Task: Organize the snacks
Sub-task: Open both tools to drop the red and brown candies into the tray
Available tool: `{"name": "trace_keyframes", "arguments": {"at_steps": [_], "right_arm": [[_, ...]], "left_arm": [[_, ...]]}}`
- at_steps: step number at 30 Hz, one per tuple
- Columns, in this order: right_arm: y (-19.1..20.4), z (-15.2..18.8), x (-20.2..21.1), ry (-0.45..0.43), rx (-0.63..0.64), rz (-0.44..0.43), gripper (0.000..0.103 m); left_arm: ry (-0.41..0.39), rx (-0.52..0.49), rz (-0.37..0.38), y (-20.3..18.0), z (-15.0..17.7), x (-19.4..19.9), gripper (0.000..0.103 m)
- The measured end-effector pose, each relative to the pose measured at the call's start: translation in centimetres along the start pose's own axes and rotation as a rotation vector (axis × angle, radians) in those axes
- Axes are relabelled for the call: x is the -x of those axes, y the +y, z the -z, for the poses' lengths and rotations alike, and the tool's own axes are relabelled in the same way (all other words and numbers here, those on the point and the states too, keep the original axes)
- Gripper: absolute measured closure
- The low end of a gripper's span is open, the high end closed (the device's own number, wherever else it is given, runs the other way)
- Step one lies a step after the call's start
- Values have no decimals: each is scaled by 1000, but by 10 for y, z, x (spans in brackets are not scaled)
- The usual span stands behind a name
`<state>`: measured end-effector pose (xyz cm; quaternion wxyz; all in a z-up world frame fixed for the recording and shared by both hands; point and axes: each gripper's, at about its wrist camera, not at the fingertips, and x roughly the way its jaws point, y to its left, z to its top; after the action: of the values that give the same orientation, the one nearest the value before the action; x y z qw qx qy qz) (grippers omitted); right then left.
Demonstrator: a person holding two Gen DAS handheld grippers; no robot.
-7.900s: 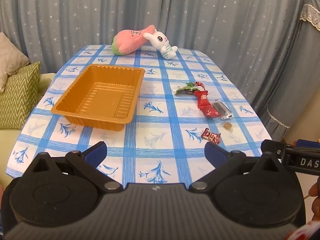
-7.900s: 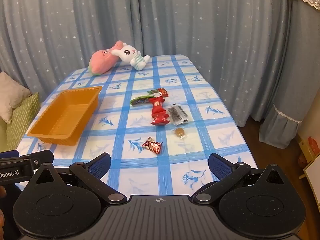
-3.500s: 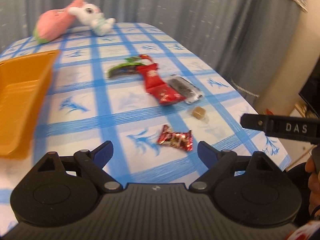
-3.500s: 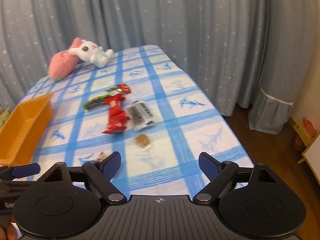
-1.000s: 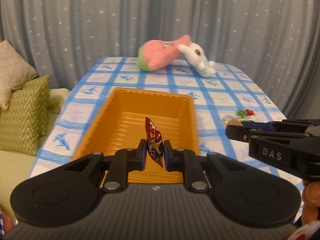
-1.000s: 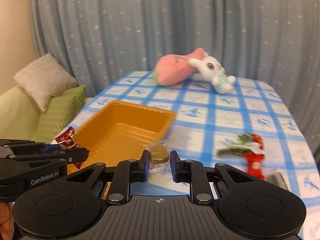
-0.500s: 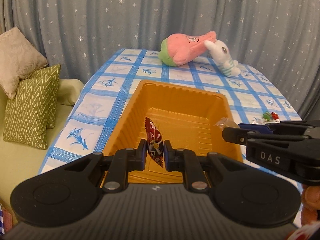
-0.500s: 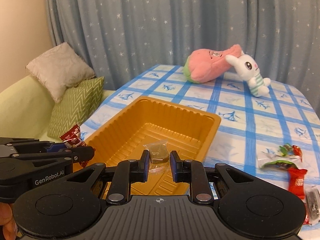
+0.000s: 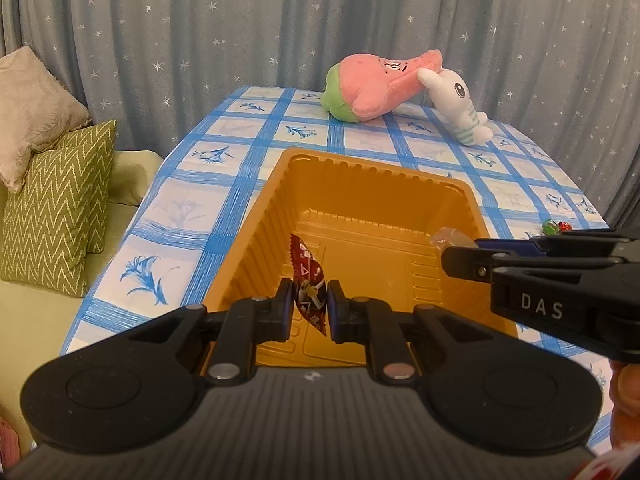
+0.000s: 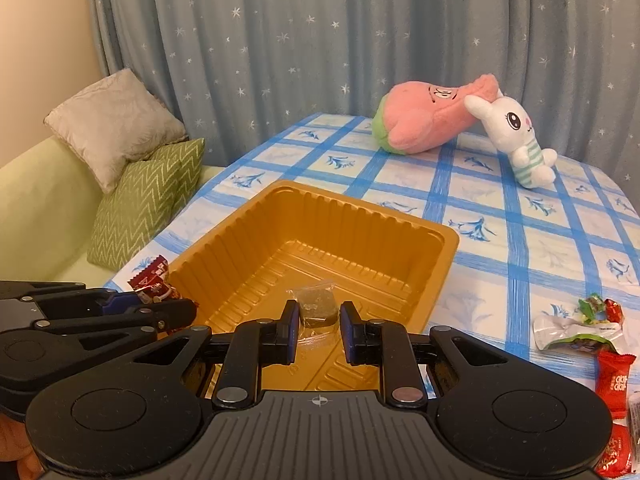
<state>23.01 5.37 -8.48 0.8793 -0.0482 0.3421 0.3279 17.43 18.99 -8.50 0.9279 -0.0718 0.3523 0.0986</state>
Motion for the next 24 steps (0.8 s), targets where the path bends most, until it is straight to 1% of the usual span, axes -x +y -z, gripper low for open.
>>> {"name": "trace_keyframes", "arguments": {"at_steps": [3,4,5,6,13,20,24], "right_arm": [[-1,0,-2,4,-3,1,81],[-1,0,-2,4,-4,2,81],[-1,0,-2,4,-6,2,81],[-2,0,-2,3,-8,3,81],[-3,-1,-2,2,-11,-2,81],[-1,-2,-2,-7,-13,-13,81],[1,-4,-2,-21,-16,-43,81]], "left_arm": [[3,3,-4,0,-1,-3,87],[0,4,-4,0,-1,-3,84],[-1,4,-3,0,-1,-3,75],[-2,4,-4,0,-1,-2,69],[-6,-4,-25,2,-1,3,68],[-10,7,-37,9,0,10,68],[-11,16,-47,13,1,13,68]]}}
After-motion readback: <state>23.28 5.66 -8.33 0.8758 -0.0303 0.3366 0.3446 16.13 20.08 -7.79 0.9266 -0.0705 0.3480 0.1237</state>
